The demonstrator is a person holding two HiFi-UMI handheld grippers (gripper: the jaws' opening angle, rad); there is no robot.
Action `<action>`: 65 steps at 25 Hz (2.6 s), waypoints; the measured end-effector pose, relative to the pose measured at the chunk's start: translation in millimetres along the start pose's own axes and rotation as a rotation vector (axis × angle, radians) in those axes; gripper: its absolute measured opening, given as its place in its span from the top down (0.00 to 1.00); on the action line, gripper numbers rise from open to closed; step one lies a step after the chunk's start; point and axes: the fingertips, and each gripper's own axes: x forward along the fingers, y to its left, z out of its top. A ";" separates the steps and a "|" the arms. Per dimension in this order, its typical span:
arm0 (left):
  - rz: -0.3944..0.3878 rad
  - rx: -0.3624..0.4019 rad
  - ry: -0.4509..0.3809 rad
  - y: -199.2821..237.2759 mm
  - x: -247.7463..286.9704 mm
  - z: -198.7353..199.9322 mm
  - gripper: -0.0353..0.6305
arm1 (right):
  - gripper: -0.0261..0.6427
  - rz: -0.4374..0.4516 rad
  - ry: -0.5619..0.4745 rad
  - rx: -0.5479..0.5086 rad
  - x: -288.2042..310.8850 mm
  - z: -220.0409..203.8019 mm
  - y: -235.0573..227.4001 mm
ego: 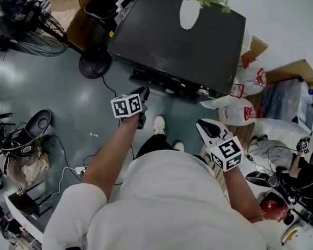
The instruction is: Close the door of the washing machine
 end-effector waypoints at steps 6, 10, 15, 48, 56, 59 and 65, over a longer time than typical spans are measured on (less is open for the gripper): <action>-0.087 0.169 -0.038 -86.0 -61.3 -32.2 0.84 | 0.93 0.030 -0.031 -0.027 -36.2 -20.2 2.9; -0.191 0.270 -0.056 -153.8 -101.6 -59.8 0.87 | 0.94 0.064 -0.044 -0.036 -58.9 -34.6 11.9; -0.264 0.389 -0.075 -217.0 -143.3 -88.5 0.88 | 0.95 0.106 -0.059 -0.066 -78.2 -44.6 26.8; -0.327 0.509 -0.126 -285.6 -197.6 -127.2 0.88 | 0.95 0.134 -0.132 -0.130 -126.6 -50.5 60.2; -0.323 0.513 -0.136 -286.8 -204.0 -126.5 0.88 | 0.95 0.126 -0.140 -0.135 -131.7 -50.1 63.1; -0.322 0.516 -0.129 -286.7 -201.5 -129.8 0.88 | 0.95 0.123 -0.137 -0.132 -132.4 -53.4 61.2; -0.313 0.522 -0.140 -284.2 -200.1 -120.9 0.88 | 0.95 0.133 -0.155 -0.142 -125.3 -44.9 58.8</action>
